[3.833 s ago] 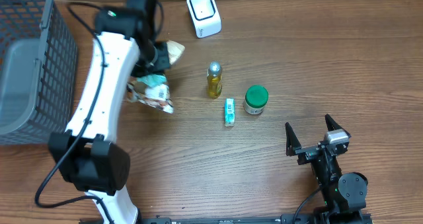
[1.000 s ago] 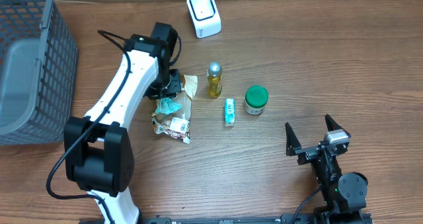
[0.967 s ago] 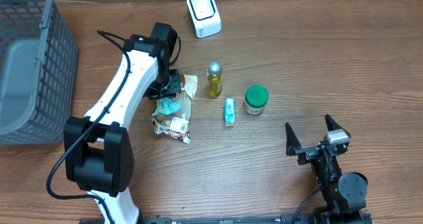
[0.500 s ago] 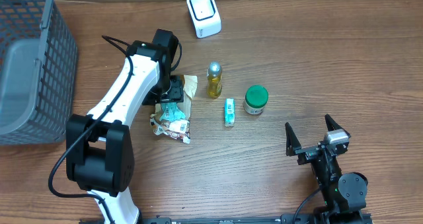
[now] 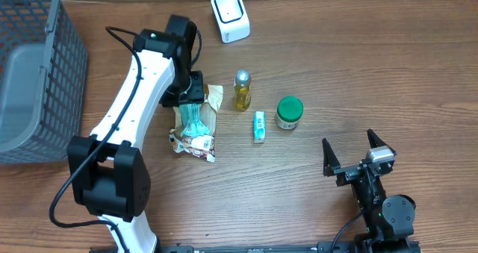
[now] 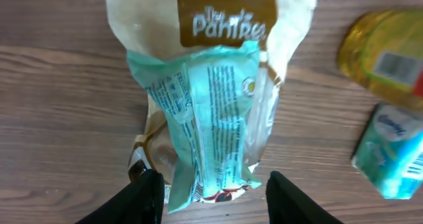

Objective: Scan the item barcode
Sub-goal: 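Hold the wipes pack low near the Vim bottle, adjusting it, then lower the wipes pack onto the table left of the Vim bottle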

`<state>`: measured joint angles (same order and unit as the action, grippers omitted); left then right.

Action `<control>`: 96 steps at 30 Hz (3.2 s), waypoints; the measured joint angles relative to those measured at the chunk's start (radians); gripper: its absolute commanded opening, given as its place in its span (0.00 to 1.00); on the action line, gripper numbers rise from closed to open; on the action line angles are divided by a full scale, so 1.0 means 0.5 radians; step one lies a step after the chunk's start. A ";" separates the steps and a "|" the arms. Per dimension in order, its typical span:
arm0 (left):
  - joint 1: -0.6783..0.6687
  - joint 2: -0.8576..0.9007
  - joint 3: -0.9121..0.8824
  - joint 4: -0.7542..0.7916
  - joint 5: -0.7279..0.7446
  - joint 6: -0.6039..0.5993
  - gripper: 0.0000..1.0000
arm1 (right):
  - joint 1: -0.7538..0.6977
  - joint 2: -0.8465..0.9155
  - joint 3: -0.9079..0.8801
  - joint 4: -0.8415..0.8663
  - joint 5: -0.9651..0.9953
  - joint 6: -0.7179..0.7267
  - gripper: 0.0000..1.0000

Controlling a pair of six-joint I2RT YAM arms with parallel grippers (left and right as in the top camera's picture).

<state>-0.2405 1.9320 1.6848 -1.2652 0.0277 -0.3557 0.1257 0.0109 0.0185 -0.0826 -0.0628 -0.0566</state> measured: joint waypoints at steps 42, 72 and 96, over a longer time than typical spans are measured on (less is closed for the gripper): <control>0.000 0.000 -0.217 0.188 0.073 -0.014 0.19 | 0.000 0.000 0.000 0.001 0.000 0.000 1.00; 0.000 -0.024 -0.539 0.491 -0.011 -0.021 0.25 | 0.000 0.000 0.000 0.001 0.000 0.002 1.00; 0.001 -0.022 -0.032 -0.079 -0.053 0.016 0.19 | 0.000 0.000 0.000 0.001 0.001 0.000 1.00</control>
<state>-0.2401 1.9209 1.6688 -1.3045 0.0010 -0.3477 0.1257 0.0109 0.0185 -0.0822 -0.0624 -0.0566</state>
